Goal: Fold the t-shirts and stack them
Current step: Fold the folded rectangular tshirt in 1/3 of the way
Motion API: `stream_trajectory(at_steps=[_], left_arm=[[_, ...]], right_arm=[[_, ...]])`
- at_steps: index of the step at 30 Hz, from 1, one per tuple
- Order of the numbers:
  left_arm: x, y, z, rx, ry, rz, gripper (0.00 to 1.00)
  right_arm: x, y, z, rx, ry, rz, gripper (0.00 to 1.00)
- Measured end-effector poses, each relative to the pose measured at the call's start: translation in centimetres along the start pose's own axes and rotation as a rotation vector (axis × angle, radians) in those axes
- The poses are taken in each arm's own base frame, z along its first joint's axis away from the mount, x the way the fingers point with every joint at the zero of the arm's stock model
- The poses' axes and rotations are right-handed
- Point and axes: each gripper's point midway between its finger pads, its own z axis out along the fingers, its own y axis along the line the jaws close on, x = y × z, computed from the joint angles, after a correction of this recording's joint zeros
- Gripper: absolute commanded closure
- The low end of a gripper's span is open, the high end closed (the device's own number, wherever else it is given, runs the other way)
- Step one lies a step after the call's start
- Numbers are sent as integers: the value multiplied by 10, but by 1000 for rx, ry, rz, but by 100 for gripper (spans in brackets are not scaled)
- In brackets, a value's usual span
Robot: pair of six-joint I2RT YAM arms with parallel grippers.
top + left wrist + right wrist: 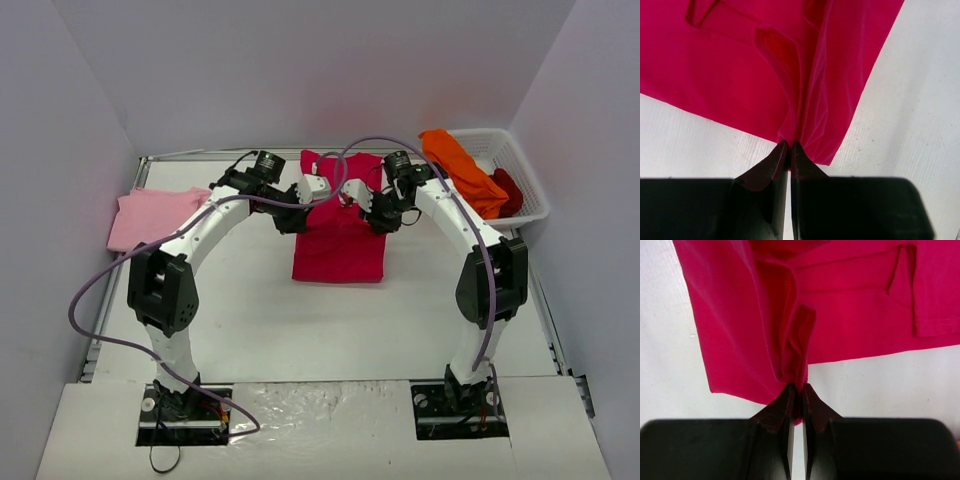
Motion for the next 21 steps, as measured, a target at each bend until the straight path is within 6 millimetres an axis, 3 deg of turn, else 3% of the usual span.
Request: stream_trajectory(at_steps=[12,21], left_arm=[[-2,29,9,-27,-8,-14,97],[4,47,27,-22,2,-34,98]], right_arm=[[2,-27,16,22,-5,13,100],[10,-41,29,23,2,31,100]])
